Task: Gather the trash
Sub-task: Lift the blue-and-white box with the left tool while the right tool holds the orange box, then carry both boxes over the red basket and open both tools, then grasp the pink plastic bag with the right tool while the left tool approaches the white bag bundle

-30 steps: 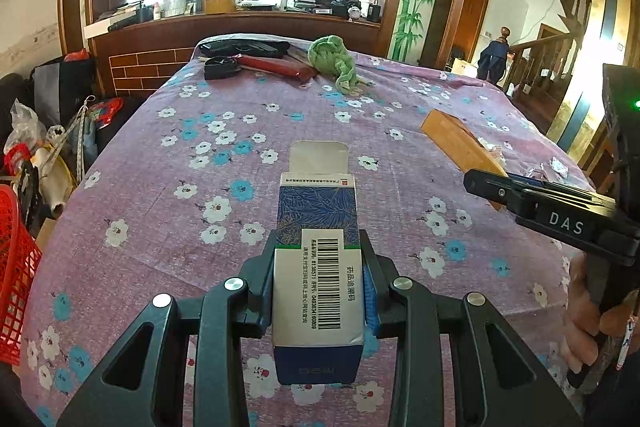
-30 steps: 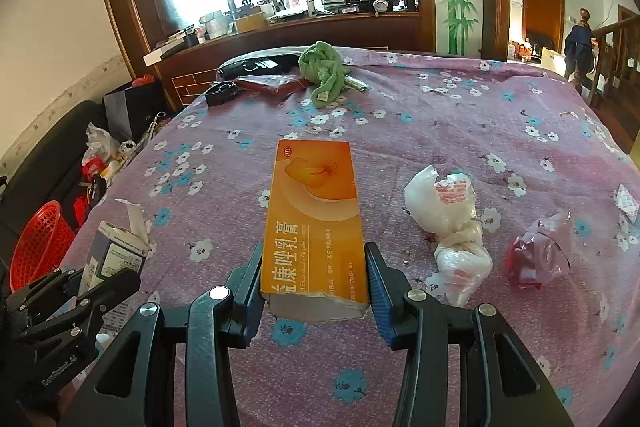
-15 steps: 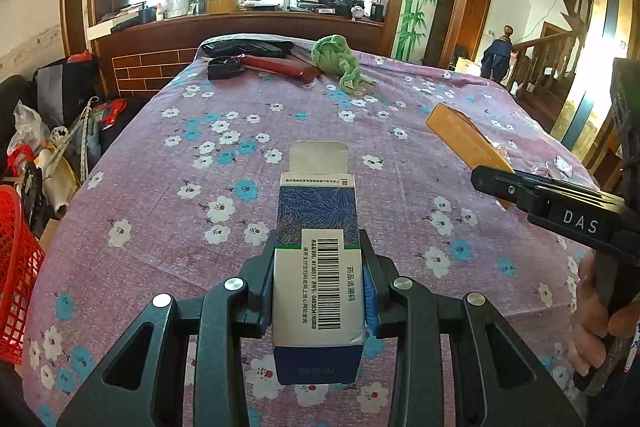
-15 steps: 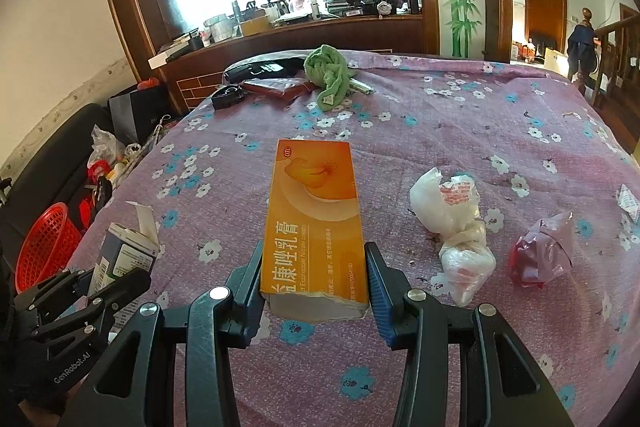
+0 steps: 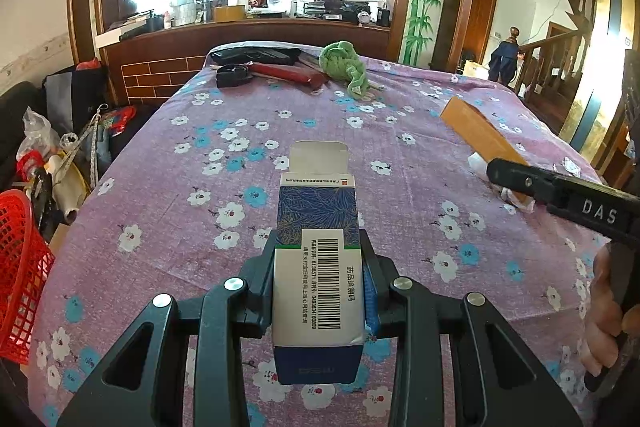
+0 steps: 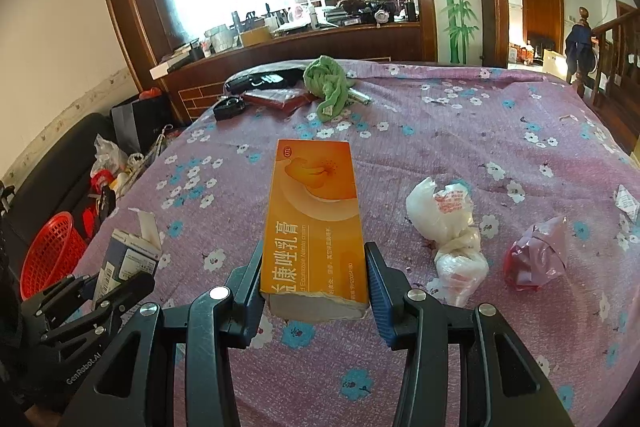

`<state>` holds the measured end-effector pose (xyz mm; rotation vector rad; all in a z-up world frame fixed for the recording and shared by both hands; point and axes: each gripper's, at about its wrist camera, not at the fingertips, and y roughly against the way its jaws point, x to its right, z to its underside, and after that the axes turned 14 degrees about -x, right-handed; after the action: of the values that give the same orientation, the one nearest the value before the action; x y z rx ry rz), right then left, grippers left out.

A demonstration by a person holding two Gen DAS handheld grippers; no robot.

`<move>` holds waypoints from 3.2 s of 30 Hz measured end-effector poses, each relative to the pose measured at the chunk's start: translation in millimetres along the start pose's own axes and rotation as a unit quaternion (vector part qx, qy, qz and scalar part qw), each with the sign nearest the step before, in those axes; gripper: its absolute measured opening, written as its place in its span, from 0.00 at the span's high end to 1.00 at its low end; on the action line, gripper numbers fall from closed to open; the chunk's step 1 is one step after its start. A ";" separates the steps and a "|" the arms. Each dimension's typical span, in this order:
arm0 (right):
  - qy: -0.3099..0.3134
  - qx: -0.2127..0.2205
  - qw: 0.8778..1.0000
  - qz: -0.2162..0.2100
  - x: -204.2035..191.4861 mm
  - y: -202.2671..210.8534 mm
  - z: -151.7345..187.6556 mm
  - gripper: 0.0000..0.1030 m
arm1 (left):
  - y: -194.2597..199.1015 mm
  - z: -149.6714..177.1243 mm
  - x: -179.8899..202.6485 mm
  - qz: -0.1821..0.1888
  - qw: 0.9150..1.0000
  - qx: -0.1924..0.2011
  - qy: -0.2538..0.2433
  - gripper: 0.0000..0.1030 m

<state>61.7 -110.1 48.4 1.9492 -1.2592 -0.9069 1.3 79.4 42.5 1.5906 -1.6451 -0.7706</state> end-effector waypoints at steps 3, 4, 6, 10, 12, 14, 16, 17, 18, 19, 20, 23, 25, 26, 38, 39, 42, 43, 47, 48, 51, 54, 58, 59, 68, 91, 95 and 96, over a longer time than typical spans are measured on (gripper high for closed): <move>-0.008 0.002 1.000 -0.010 3.9 3.3 -0.4 0.52 | 9.1 4.4 -1.0 -0.002 1.000 0.003 0.004 0.68; -0.014 0.002 1.000 -0.018 5.1 5.5 0.2 0.52 | 12.4 6.1 -0.1 -0.003 1.000 0.004 0.004 0.68; -0.024 -0.004 0.999 -0.041 5.0 10.4 2.7 0.52 | 21.8 11.1 -0.3 -0.005 1.000 0.006 0.002 0.68; -0.021 0.000 0.998 -0.056 -6.2 23.4 14.7 0.52 | 44.2 19.0 -4.7 -0.014 1.000 0.022 0.000 0.68; -0.014 0.001 0.998 -0.066 -15.1 29.2 24.1 0.52 | 53.5 22.9 -9.5 -0.016 1.000 0.026 0.005 0.68; -0.009 0.000 0.997 -0.073 -23.0 32.7 31.3 0.52 | 60.9 27.4 -16.0 -0.022 0.999 0.028 0.010 0.68; 0.002 -0.002 0.997 -0.080 -34.9 36.4 39.0 0.52 | 66.0 31.8 -21.9 -0.024 0.999 0.030 0.015 0.68; 0.008 -0.003 0.997 -0.081 -40.5 37.8 41.9 0.52 | 68.7 34.2 -25.0 -0.027 0.999 0.030 0.018 0.68; 0.015 -0.004 0.997 -0.082 -48.5 38.8 44.6 0.52 | 71.2 36.5 -29.6 -0.030 0.999 0.030 0.022 0.68; 0.019 -0.006 0.996 -0.085 -53.1 39.8 46.6 0.52 | 73.7 39.0 -33.5 -0.031 0.999 0.031 0.025 0.68; 0.025 -0.009 0.996 -0.090 -60.2 40.3 48.0 0.52 | 76.8 41.6 -39.6 -0.034 0.998 0.033 0.030 0.68; 0.037 -0.015 0.995 -0.095 -77.2 40.4 50.1 0.52 | 84.5 47.1 -56.4 -0.040 0.998 0.037 0.045 0.68; 0.049 -0.021 0.994 -0.100 -91.8 38.9 49.9 0.52 | 89.9 49.7 -67.7 -0.043 0.997 0.040 0.054 0.68; 0.053 -0.023 0.993 -0.102 -96.9 38.3 49.6 0.52 | 93.5 51.5 -76.1 -0.045 0.996 0.043 0.061 0.68; 0.135 -0.053 0.981 -0.126 -192.1 20.4 43.6 0.52 | 119.0 69.0 -158.3 -0.074 0.987 0.057 0.133 0.68; 0.142 -0.055 0.980 -0.128 -199.4 19.1 43.5 0.52 | 120.7 70.2 -164.8 -0.076 0.986 0.058 0.139 0.68; 0.160 -0.061 0.976 -0.135 -221.5 15.4 43.1 0.52 | 124.3 73.8 -182.2 -0.085 0.983 0.059 0.153 0.68; 0.165 -0.062 0.975 -0.137 -227.6 14.3 42.9 0.52 | 125.9 75.6 -187.8 -0.086 0.982 0.060 0.157 0.68; 0.183 -0.070 0.970 -0.143 -253.2 8.9 41.2 0.52 | 129.6 80.9 -213.0 -0.094 0.978 0.060 0.174 0.68; 0.189 -0.072 0.968 -0.145 -261.9 6.8 39.7 0.52 | 130.3 82.1 -219.8 -0.095 0.977 0.059 0.179 0.68; 0.202 -0.078 0.965 -0.149 -279.8 1.5 37.1 0.52 | 131.0 85.4 -239.4 -0.099 0.974 0.058 0.193 0.68; 0.213 -0.086 0.961 -0.155 -297.5 -5.8 33.3 0.52 | 128.8 87.4 -258.7 -0.102 0.971 0.054 0.207 0.68; 0.219 -0.099 0.956 -0.171 -323.4 -16.6 23.9 0.52 | 124.5 87.6 -281.9 -0.105 0.968 0.047 0.224 0.68; 0.219 -0.103 0.954 -0.177 -330.6 -19.9 20.0 0.52 | 123.9 88.2 -285.0 -0.105 0.967 0.046 0.226 0.68; 0.209 -0.114 0.951 -0.196 -377.7 -49.2 -7.6 0.46 | 125.0 94.3 -307.8 -0.102 0.962 0.053 0.247 0.36; 0.015 -0.036 0.995 -0.093 -105.4 34.1 11.2 0.46 | 117.8 60.2 -122.4 -0.006 0.997 0.025 0.069 0.28; -0.055 -0.010 0.998 -0.037 -26.5 56.1 8.1 0.46 | 106.7 52.2 -81.5 0.014 0.999 0.007 0.035 0.28; -0.081 -0.005 0.997 -0.008 -0.2 61.6 7.1 0.46 | 103.2 48.7 -67.2 0.018 1.000 0.001 0.023 0.28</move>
<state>25.6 -131.7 94.0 1.9111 -1.3291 -1.0962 -98.4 150.1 93.5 1.5630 -1.6376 -0.7091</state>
